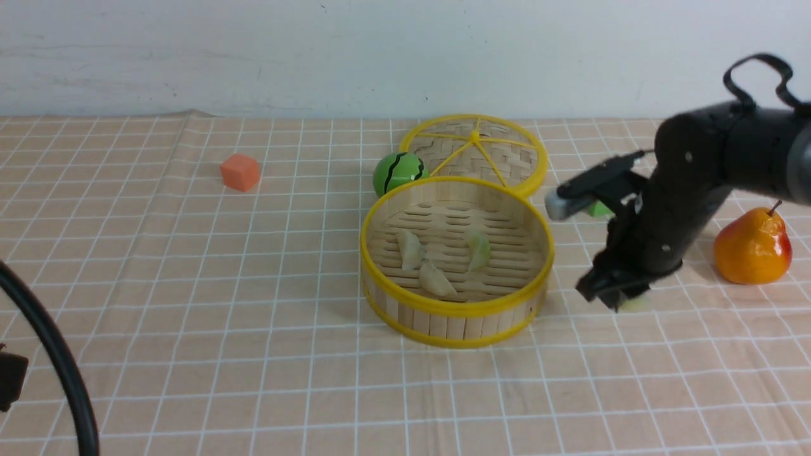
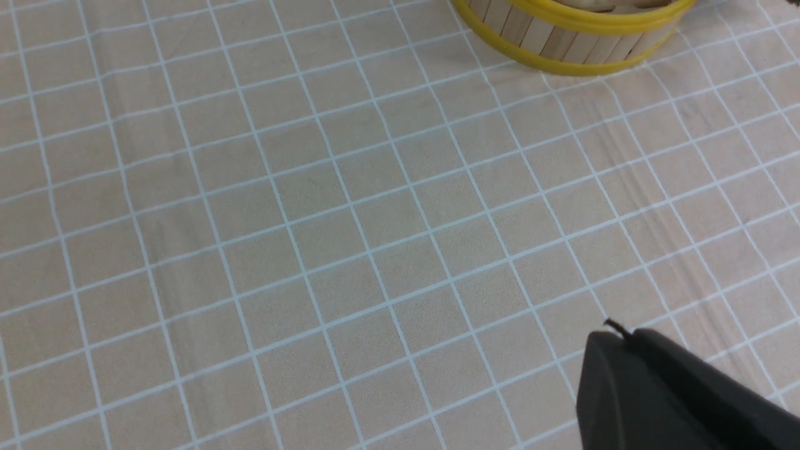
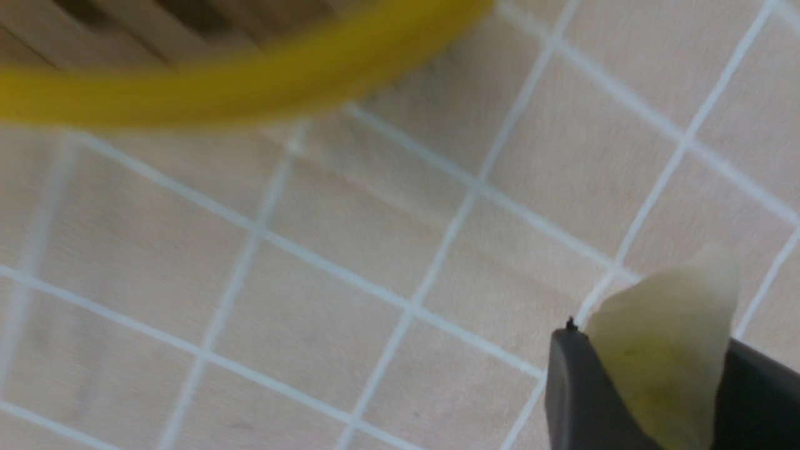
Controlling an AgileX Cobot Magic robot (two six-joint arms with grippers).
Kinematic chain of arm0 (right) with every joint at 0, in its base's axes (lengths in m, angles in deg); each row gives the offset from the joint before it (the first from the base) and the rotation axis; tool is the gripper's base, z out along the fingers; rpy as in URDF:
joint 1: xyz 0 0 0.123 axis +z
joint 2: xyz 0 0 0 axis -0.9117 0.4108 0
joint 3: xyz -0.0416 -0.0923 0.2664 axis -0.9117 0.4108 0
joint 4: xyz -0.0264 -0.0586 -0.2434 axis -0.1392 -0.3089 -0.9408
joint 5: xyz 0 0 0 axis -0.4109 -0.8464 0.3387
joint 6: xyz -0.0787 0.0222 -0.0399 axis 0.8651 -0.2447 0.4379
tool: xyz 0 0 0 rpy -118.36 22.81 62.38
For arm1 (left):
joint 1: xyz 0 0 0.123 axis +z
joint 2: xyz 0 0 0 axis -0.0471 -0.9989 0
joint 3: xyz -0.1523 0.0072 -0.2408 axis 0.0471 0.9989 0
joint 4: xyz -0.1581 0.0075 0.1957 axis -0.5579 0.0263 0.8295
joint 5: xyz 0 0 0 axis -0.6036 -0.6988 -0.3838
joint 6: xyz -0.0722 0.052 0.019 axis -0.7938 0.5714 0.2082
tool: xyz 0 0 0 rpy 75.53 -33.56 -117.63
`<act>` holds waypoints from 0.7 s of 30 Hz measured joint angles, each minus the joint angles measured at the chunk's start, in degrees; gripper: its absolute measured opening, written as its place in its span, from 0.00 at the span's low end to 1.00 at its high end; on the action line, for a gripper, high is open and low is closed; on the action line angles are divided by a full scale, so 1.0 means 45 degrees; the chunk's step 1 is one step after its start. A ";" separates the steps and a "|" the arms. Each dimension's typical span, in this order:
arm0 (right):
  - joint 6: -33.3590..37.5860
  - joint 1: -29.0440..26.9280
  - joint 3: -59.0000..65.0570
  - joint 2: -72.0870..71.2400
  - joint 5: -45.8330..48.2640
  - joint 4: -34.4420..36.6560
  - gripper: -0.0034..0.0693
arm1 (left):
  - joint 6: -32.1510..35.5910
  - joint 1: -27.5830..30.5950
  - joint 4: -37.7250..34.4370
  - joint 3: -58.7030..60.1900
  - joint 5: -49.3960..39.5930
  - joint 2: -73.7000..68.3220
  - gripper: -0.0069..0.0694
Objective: Put the dumplings into the steamer on the table with the brown tablecloth.
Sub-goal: 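Place the dumpling in the bamboo steamer basket with the right gripper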
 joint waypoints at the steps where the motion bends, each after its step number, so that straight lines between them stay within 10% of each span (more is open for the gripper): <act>1: 0.0000 0.0316 -0.1145 -0.0026 0.0315 0.0632 0.34 | 0.0000 0.0000 0.0000 0.0000 0.0000 0.0000 0.07; 21: -0.1636 0.2671 -0.7770 0.5297 -0.2093 0.1550 0.34 | 0.0000 0.0000 -0.0232 0.0000 -0.0101 0.0000 0.09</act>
